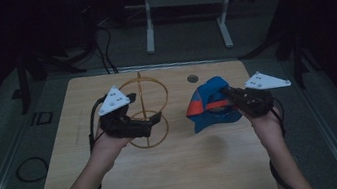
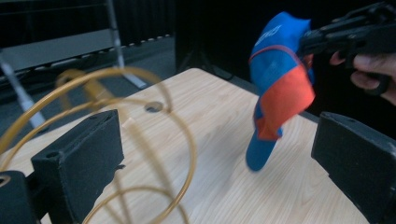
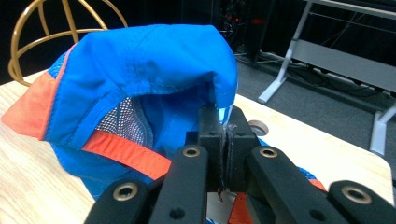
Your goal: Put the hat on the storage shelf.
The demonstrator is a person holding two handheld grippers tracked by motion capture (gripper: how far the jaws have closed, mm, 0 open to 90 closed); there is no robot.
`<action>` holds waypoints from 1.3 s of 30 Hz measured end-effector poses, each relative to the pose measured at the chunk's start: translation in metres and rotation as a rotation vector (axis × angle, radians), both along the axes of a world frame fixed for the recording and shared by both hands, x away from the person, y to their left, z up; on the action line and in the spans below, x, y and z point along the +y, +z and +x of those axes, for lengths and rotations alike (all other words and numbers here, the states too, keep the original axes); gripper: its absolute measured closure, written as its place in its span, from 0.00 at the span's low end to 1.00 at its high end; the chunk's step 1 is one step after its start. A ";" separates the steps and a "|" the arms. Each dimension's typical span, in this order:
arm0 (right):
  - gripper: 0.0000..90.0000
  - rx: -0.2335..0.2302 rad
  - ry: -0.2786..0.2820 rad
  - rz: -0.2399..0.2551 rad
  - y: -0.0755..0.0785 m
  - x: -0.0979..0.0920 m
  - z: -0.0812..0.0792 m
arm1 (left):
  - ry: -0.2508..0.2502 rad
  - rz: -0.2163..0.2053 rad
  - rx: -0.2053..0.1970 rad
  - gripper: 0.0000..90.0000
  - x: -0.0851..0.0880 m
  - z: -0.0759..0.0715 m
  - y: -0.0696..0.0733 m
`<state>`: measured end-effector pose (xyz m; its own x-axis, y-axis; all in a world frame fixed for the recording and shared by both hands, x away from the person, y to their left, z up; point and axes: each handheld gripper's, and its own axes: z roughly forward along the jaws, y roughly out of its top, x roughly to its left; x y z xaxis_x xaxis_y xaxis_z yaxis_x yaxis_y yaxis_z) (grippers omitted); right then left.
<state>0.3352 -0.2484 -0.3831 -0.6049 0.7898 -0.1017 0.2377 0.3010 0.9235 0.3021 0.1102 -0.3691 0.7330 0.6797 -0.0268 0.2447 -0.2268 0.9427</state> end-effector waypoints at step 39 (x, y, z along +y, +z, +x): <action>0.98 -0.003 0.047 -0.036 0.000 0.015 -0.011 | -0.093 0.383 0.047 0.97 -0.154 0.058 0.002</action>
<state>0.3241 -0.2332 -0.3834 -0.6407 0.7565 -0.1315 0.2197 0.3446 0.9127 0.3596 -0.0440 -0.3676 0.7960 0.5777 0.1804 0.2475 -0.5827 0.7741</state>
